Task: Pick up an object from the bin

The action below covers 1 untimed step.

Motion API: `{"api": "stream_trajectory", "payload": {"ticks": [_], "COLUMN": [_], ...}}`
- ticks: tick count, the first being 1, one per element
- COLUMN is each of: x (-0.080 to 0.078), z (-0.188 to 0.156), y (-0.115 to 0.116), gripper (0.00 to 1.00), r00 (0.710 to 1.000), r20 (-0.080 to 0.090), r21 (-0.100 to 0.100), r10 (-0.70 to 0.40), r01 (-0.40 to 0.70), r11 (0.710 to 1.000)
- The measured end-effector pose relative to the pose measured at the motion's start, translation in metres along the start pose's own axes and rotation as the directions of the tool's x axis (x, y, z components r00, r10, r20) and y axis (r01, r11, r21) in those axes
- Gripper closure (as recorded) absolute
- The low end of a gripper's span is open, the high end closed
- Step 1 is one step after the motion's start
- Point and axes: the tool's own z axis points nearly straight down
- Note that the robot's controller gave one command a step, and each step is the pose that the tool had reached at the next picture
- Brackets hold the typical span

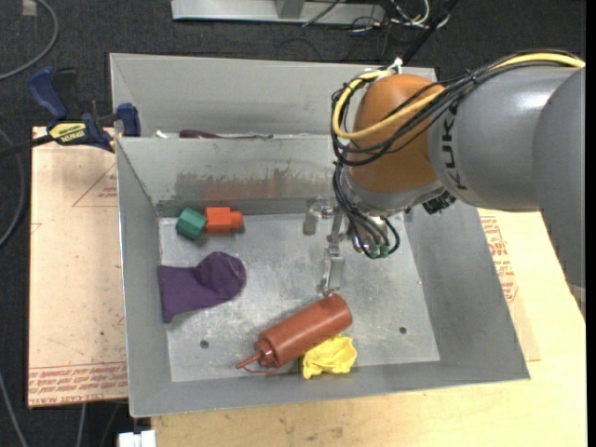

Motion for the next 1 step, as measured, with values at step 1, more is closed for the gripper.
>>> {"api": "stream_trajectory", "payload": {"ticks": [1], "x": [-0.0014], "z": [-0.0048], "y": [-0.0001], "gripper": [0.0], "r00": [1.0], "r20": [0.007], "r21": [0.0], "r10": [0.001], "r01": [-0.001], "r11": [1.0]}}
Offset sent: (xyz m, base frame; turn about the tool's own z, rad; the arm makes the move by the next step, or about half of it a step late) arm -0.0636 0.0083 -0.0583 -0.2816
